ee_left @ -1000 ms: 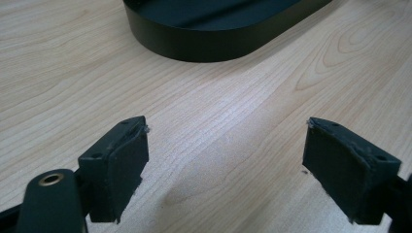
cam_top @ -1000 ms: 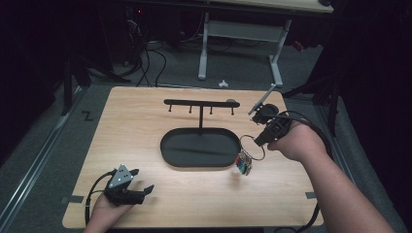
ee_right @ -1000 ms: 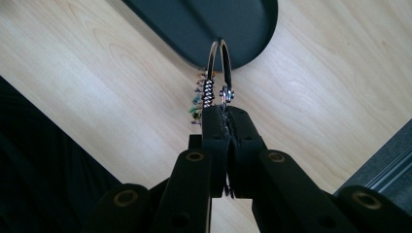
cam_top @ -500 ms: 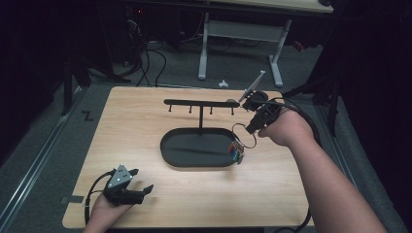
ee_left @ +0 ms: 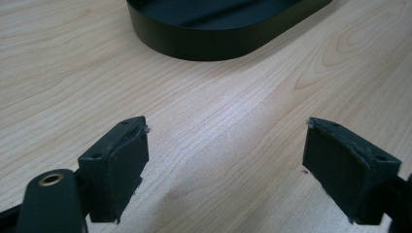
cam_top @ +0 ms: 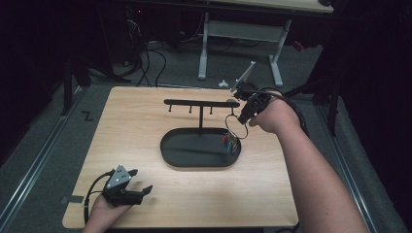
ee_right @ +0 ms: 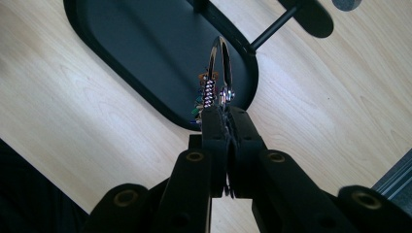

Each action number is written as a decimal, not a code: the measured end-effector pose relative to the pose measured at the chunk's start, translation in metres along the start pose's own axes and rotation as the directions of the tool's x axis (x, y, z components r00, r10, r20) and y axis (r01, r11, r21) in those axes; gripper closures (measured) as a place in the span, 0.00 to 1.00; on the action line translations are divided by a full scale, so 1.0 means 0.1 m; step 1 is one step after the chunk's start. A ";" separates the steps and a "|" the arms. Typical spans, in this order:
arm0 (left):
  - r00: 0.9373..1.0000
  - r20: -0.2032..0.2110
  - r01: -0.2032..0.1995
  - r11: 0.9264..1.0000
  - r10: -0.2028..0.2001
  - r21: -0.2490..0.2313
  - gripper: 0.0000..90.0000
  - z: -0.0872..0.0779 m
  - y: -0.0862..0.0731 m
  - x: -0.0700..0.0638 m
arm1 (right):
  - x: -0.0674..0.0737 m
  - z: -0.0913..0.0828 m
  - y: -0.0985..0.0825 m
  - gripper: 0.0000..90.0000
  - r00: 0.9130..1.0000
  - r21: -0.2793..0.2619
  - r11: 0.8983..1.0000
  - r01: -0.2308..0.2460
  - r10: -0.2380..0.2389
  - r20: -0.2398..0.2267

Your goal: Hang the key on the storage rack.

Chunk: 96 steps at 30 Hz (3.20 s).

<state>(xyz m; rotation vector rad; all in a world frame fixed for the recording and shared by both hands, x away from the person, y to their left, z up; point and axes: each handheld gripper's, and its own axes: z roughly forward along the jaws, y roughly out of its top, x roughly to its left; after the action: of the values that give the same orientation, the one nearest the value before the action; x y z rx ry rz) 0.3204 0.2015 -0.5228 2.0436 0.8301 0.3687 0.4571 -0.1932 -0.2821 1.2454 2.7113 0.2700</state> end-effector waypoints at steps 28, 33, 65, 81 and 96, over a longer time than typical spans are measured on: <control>1.000 -0.001 -0.003 1.000 0.003 0.003 0.19 0.00 -0.01 0.00 | -0.32 0.24 0.28 0.97 0.998 0.022 0.998 -0.065 0.065 -0.023; 1.000 0.000 -0.003 1.000 0.003 0.001 0.19 0.00 -0.01 0.00 | -0.32 0.25 0.29 0.97 0.999 0.010 0.999 -0.048 0.049 -0.011; 1.000 0.001 -0.004 1.000 0.004 0.008 0.19 0.02 -0.01 -0.02 | -0.27 0.27 -0.17 0.39 0.984 -0.154 0.978 -0.143 0.156 0.079; 1.000 0.000 -0.011 1.000 0.011 0.018 0.19 0.03 -0.02 -0.03 | -0.25 0.74 -0.67 0.25 0.970 -0.201 0.953 -0.225 0.238 0.044; 1.000 0.004 -0.024 0.999 0.023 0.036 0.19 0.05 -0.02 -0.05 | 0.08 1.17 -1.19 0.18 0.965 -0.359 0.904 -0.231 0.259 0.032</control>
<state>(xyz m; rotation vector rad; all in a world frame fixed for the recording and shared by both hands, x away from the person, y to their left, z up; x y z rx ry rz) 0.3187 0.1956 -0.5272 2.0882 0.8167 0.3659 0.3883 -0.2514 -0.4234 1.4438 2.2996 0.6881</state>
